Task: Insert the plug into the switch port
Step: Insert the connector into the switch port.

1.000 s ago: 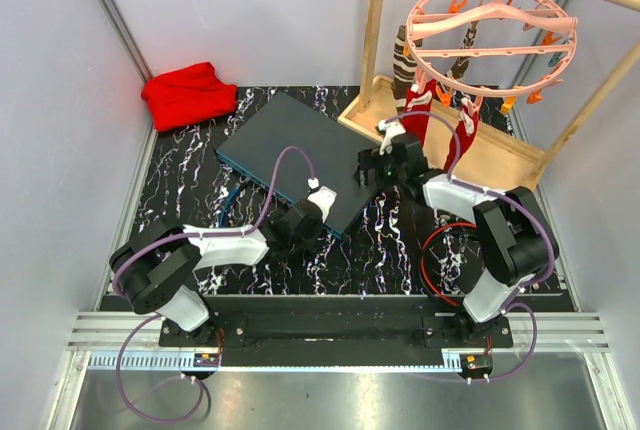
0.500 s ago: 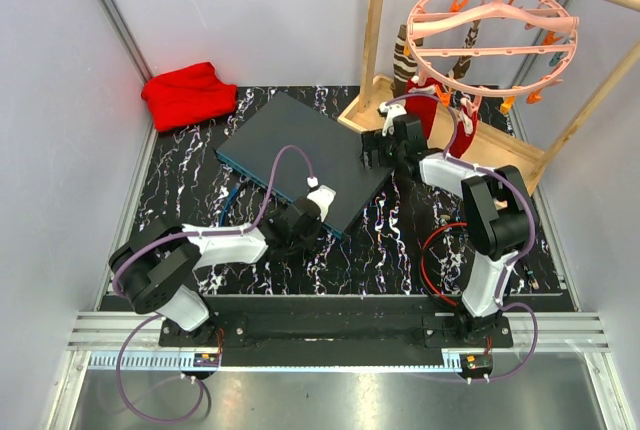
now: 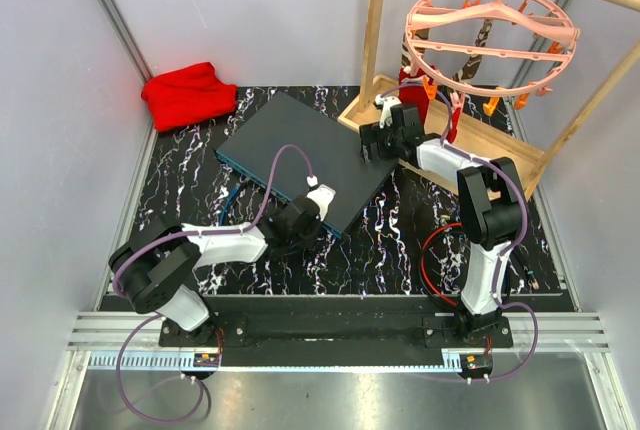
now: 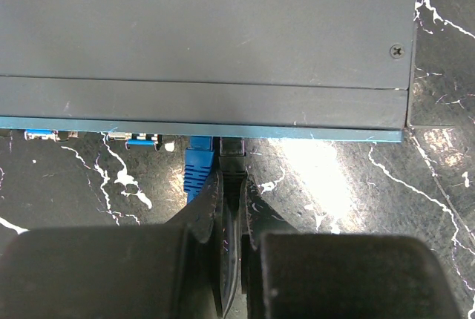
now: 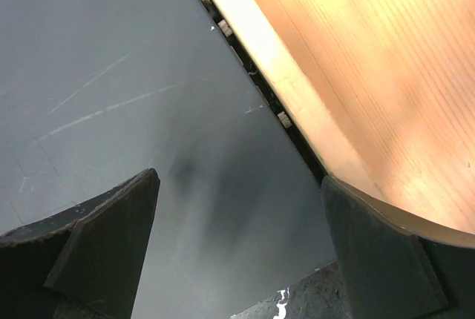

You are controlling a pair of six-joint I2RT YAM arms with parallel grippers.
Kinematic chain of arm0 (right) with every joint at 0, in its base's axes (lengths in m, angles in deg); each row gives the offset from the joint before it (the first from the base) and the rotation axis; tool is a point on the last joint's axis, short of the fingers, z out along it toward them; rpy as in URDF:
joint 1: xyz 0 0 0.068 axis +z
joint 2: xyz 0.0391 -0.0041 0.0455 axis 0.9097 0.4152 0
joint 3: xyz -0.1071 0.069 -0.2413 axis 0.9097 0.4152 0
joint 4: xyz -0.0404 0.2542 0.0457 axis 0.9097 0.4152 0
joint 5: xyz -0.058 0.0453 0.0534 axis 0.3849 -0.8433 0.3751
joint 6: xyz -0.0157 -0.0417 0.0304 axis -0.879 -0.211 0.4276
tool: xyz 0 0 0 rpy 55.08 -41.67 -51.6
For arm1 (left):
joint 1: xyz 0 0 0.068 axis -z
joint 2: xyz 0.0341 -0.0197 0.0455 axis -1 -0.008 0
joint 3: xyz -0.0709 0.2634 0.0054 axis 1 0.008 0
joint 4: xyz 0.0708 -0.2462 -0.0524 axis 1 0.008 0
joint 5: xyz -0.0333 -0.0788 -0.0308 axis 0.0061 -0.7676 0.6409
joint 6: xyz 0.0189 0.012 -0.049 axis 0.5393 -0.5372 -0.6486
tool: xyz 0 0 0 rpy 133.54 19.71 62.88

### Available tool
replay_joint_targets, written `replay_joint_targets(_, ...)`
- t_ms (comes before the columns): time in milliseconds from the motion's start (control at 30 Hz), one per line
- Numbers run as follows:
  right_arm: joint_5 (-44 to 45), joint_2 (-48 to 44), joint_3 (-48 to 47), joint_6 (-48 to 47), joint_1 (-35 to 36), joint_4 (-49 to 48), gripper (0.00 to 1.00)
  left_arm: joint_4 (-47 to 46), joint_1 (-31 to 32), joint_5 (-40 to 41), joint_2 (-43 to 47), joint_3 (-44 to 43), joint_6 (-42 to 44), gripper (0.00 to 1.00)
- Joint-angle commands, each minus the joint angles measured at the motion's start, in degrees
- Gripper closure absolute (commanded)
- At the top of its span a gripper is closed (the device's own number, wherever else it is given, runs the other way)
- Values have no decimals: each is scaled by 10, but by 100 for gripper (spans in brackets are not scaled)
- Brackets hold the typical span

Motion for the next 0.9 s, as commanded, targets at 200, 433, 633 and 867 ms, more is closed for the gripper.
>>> replay_joint_targets(200, -71, 39, -28, 40, 0, 96, 0, -209, -35, 31, -27, -40, 11, 100)
replay_joint_targets(433, -110, 61, -36, 53, 0, 145, 0, -271, -48, 11, -36, -32, 35, 100)
replay_joint_targets(633, -124, 68, -36, 51, 11, 174, 0, -340, -48, 4, -39, -29, 68, 100)
replay_joint_targets(867, -135, 71, -33, 41, 23, 198, 0, -400, -48, 54, -12, -20, 92, 98)
